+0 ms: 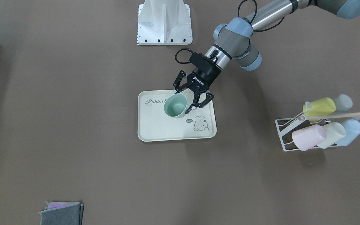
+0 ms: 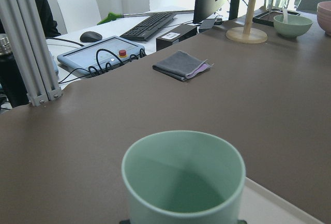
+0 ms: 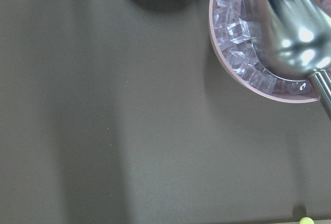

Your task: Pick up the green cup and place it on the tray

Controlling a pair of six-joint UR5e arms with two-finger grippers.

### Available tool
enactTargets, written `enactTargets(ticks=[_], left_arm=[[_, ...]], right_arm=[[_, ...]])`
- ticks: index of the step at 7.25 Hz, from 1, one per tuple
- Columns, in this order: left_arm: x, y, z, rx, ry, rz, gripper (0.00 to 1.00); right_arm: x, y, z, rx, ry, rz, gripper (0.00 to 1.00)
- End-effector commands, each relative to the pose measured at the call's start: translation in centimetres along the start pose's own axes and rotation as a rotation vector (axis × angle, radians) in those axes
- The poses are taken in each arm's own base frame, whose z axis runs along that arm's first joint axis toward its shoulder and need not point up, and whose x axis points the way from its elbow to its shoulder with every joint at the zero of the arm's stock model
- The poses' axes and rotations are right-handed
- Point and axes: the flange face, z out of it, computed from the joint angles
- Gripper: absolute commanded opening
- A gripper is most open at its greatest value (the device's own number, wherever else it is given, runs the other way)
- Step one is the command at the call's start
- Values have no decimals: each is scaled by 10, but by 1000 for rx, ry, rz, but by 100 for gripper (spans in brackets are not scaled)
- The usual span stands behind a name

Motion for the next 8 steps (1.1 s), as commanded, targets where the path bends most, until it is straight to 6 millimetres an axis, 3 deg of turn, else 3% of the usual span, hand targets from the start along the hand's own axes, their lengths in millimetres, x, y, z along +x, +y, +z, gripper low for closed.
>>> enactTargets(ticks=[1,5,8], left_arm=[[-4,21,15,3,-2,-2,0],[17,67,19,-8,27,-4,0],[14,77,19,5,37,-7,0]], right_arm=[[0,-1,0,1,3,-1,100],[0,-1,0,0,5,0,100],[0,-1,0,0,5,0,100]])
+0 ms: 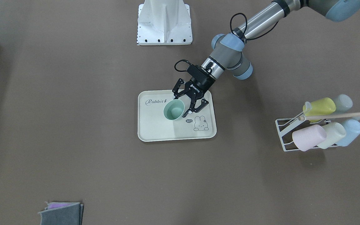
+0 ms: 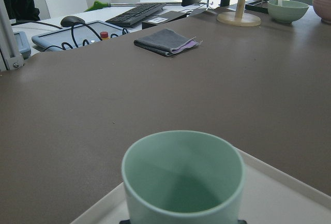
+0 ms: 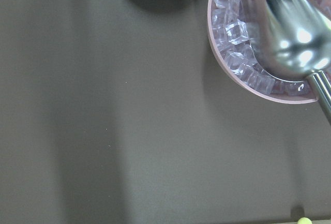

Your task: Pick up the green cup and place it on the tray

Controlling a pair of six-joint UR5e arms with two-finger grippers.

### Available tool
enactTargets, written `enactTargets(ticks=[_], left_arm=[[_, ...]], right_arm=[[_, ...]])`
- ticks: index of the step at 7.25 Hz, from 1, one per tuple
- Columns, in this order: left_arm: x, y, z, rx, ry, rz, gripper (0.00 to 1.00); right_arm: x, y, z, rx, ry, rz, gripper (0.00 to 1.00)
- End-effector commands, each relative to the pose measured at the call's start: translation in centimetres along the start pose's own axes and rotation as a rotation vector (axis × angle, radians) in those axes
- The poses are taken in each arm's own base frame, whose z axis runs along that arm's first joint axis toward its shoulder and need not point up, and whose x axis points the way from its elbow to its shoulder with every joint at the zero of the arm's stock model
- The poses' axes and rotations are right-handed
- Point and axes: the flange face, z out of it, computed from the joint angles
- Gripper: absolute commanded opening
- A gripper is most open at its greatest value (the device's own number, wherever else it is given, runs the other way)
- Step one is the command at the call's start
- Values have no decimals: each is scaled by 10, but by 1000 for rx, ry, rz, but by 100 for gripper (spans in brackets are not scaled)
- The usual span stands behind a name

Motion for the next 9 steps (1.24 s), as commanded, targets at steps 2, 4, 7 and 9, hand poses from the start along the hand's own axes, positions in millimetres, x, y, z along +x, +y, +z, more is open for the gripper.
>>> enactTargets(ticks=[2,4,7,9], left_arm=[[4,7,-1,6,14,-3,0],[8,12,-7,26,36,-11,0],[10,26,-17,44,52,-14,0],[9,27,-17,46,44,-11,0]], right_arm=[[0,0,0,-1,2,-1,100],[0,0,0,-1,0,-1,100],[0,0,1,-3,0,-1,100],[0,0,1,-3,0,-1,100]])
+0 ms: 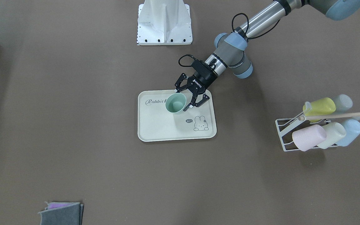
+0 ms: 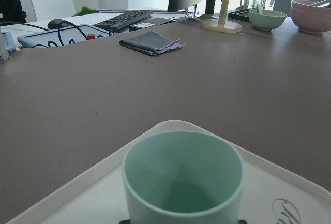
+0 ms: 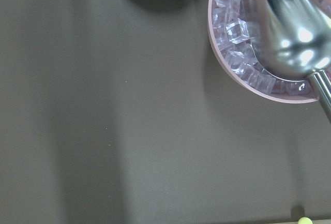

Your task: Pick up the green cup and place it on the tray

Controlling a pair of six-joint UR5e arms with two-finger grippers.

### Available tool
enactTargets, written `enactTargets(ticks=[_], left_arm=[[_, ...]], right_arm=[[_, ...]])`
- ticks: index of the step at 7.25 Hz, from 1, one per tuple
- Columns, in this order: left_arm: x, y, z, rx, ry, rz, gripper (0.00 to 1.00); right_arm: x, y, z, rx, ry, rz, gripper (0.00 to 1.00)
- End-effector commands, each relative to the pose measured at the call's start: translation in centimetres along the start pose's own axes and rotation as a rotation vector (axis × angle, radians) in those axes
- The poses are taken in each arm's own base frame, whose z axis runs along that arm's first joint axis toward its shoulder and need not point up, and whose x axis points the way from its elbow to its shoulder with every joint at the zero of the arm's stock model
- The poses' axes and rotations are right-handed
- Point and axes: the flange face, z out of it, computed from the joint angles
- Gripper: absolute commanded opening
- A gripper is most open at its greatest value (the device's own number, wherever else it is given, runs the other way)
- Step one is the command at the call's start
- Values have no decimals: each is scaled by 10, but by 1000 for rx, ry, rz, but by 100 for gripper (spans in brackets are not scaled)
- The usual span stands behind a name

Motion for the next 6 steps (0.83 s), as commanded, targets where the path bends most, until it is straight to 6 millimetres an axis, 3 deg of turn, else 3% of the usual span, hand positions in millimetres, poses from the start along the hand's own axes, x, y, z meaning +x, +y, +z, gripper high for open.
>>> enactTargets(ticks=[1,2,3,4,5,6], left_arm=[[-2,4,1,-5,-8,5,0],[-3,6,2,-9,-10,6,0],[-3,7,1,-10,-11,7,24],[-4,8,1,-13,-12,9,64],[-4,7,0,-9,-9,6,97],[-3,3,-7,9,1,2,98]], right_arm=[[0,0,0,0,0,0,100],[-1,0,-1,1,0,-1,100],[-1,0,-1,1,-2,-1,100],[0,1,0,0,-2,0,100],[0,1,0,0,0,0,100],[-1,0,-1,2,-2,-2,100]])
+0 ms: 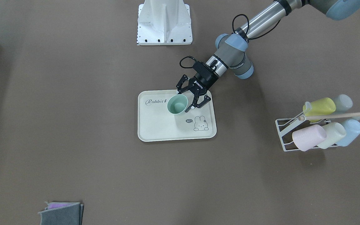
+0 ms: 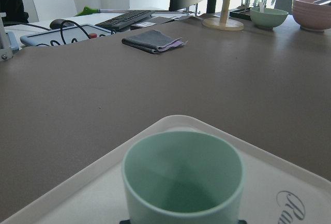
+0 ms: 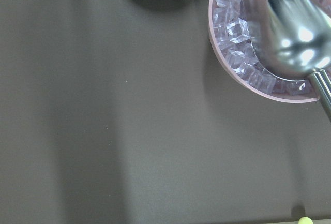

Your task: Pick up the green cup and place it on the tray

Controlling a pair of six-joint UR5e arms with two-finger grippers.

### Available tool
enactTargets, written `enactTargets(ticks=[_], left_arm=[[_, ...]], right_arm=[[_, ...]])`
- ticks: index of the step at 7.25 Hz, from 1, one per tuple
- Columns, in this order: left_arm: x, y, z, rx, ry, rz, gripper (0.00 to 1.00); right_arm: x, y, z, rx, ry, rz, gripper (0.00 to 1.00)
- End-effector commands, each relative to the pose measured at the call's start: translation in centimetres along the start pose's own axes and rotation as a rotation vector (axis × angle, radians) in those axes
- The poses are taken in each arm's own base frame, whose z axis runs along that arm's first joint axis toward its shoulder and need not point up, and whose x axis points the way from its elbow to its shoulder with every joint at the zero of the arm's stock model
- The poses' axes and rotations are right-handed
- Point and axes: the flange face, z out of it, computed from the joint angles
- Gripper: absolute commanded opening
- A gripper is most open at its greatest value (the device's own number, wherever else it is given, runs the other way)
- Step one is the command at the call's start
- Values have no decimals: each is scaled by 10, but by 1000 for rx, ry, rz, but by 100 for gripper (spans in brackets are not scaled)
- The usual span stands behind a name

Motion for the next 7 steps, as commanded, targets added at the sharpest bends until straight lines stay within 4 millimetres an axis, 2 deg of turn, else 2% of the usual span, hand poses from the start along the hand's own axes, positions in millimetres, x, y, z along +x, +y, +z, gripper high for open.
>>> enactTargets(ticks=[1,4,7], left_arm=[[-2,-9,-18,42,21,-19,98],[-12,-10,-79,56,36,-28,98],[-18,-40,-136,64,23,-25,98]], right_arm=[[0,-1,0,2,1,-2,100],[0,0,0,-1,1,1,100],[-1,0,0,0,1,-2,100]])
